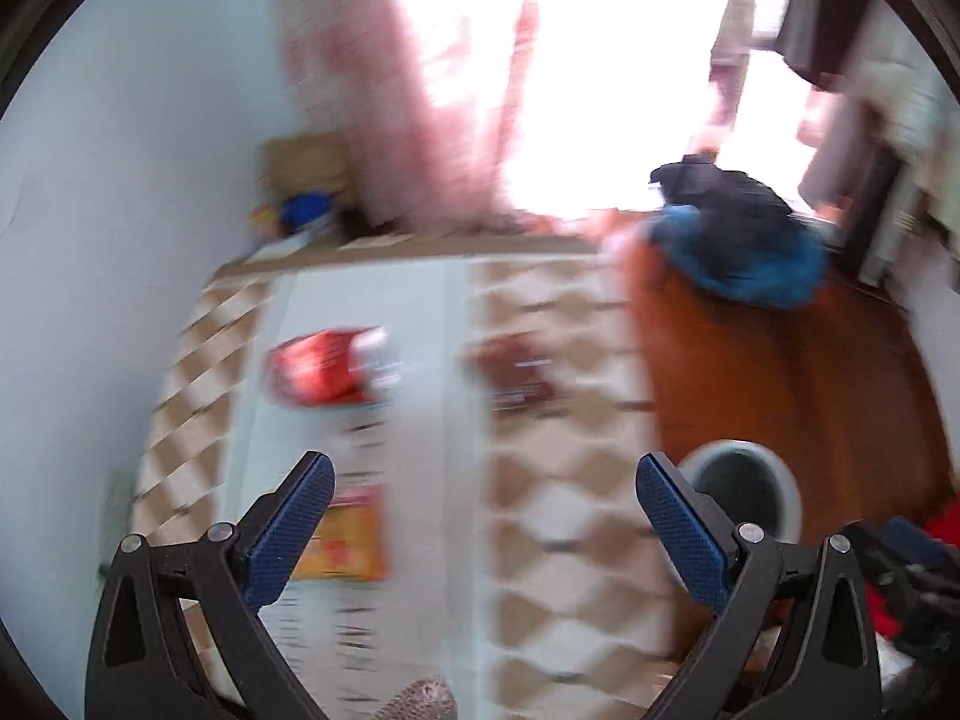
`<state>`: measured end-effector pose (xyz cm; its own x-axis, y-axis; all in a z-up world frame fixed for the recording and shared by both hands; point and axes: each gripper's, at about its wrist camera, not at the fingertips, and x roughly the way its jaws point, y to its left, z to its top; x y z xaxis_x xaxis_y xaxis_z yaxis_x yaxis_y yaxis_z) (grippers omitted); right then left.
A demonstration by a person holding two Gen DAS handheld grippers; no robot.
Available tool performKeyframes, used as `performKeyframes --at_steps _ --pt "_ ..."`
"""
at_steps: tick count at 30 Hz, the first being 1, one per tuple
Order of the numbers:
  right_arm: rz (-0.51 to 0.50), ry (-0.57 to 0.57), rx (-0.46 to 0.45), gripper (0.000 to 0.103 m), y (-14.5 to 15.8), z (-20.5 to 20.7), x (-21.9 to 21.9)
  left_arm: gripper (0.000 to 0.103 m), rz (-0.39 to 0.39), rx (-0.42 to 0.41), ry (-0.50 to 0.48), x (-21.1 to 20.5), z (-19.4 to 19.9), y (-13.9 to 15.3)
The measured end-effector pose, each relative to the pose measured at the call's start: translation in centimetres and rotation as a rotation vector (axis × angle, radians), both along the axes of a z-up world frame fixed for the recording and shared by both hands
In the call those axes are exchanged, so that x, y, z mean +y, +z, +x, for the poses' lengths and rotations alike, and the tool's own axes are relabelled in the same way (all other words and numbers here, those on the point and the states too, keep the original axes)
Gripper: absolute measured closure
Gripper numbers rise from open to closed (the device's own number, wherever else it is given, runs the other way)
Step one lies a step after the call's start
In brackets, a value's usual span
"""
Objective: Collect trash
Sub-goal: 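Move both tools back toward the table, then grasp the brown packet with the right gripper while the left grasps a clear plastic cup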
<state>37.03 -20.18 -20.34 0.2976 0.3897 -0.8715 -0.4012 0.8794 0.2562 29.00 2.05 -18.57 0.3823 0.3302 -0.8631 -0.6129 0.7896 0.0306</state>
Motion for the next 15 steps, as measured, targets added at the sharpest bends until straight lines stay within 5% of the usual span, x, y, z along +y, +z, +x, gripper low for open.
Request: performKeyframes --at_steps 6,15 --pt "-0.101 0.166 0.048 0.0 -6.2 2.4 13.5 0.0 -0.014 0.122 0.216 10.6 -4.8 -7.1" --pt "-0.239 0.256 0.048 0.0 -13.3 6.6 24.7 0.0 -0.063 0.215 0.309 17.3 -8.2 -14.2"
